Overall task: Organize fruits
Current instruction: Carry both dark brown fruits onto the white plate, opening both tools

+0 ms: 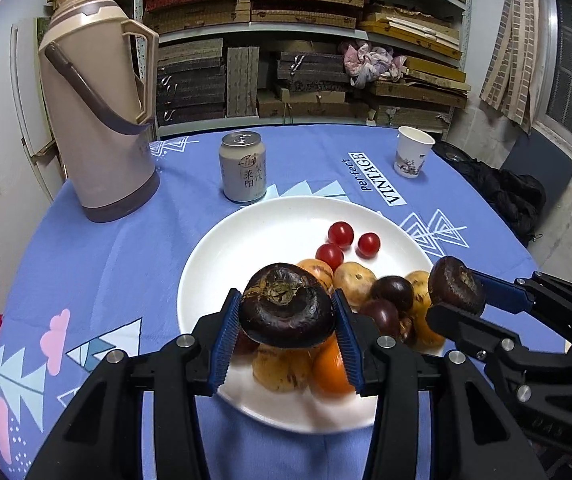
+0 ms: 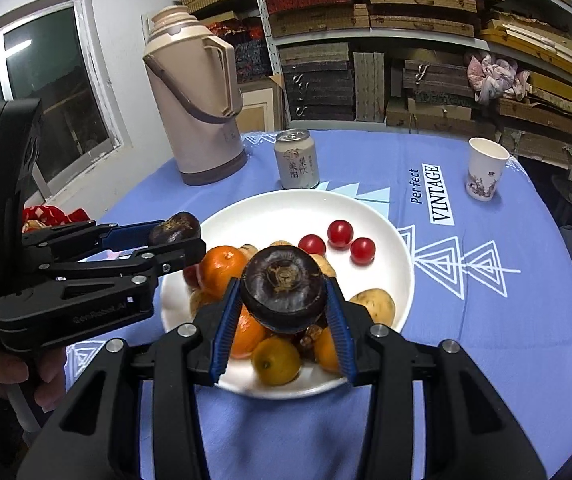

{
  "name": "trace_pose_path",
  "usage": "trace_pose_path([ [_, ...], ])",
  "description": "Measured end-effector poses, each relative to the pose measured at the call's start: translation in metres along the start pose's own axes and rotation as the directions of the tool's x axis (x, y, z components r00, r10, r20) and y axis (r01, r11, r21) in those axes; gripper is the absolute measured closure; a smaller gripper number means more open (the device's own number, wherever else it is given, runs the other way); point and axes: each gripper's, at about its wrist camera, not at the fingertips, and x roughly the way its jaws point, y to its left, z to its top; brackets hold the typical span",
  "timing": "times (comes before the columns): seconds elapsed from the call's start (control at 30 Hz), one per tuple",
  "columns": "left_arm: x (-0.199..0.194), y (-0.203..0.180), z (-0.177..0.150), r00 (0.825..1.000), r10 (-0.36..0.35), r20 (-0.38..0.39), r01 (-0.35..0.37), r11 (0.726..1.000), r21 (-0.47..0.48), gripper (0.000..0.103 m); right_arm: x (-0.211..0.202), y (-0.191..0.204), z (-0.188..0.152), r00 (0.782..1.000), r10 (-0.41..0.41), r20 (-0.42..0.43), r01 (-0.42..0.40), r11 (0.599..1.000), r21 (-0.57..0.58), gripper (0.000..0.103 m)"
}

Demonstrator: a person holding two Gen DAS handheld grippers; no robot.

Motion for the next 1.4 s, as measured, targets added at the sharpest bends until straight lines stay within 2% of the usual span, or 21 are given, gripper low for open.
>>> trace_pose_path([
  [0.27, 0.026, -0.001, 0.009, 0.999, 0.024, -0.027, -0.024, 1.0, -0.006, 0.057, 0.031, -0.005, 0.009, 0.999, -0.022, -0.04, 0.021, 1.0, -0.006, 0.062],
  [0.43, 0.033, -0.001, 0.011, 0.999, 0.046, -0.015, -0.046, 0.999, -0.002, 0.057, 0.046, -0.013, 0.011, 0.997, -0.041, -0.058, 0.041, 0.999, 0.007, 0.062],
  [0.7, 0.047, 0.002, 0.016, 0.998, 0.049, -0.031, -0.049, 0.999, -0.017, 0.057, 0.056, -0.018, 0.011, 0.995, -0.072, -0.069, 0.072, 0.997, 0.009, 0.061],
  [0.87, 0.057, 0.004, 0.02, 0.996, 0.082, -0.038, -0.082, 0.997, 0.0, 0.057, 0.064, -0.02, 0.016, 0.994, -0.084, -0.075, 0.085, 0.996, 0.009, 0.061],
  [1.1, 0.062, 0.008, 0.021, 0.994, 0.096, -0.046, -0.096, 0.995, -0.014, 0.057, 0.072, -0.023, 0.018, 0.994, -0.073, -0.085, 0.075, 0.997, 0.03, 0.061],
  [1.13, 0.063, 0.008, 0.021, 0.994, 0.098, -0.048, -0.099, 0.995, -0.015, 0.056, 0.071, -0.024, 0.018, 0.994, -0.067, -0.086, 0.07, 0.997, 0.035, 0.061],
  [1.23, 0.059, 0.004, 0.021, 0.987, 0.156, -0.026, -0.156, 0.988, 0.005, 0.041, 0.071, -0.026, 0.016, 0.995, -0.051, -0.09, 0.055, 0.997, 0.045, 0.061],
  [1.4, 0.053, 0.004, 0.021, 0.99, 0.14, -0.02, -0.14, 0.99, -0.006, 0.038, 0.063, -0.025, 0.015, 0.996, -0.046, -0.075, 0.05, 0.998, 0.044, 0.061],
])
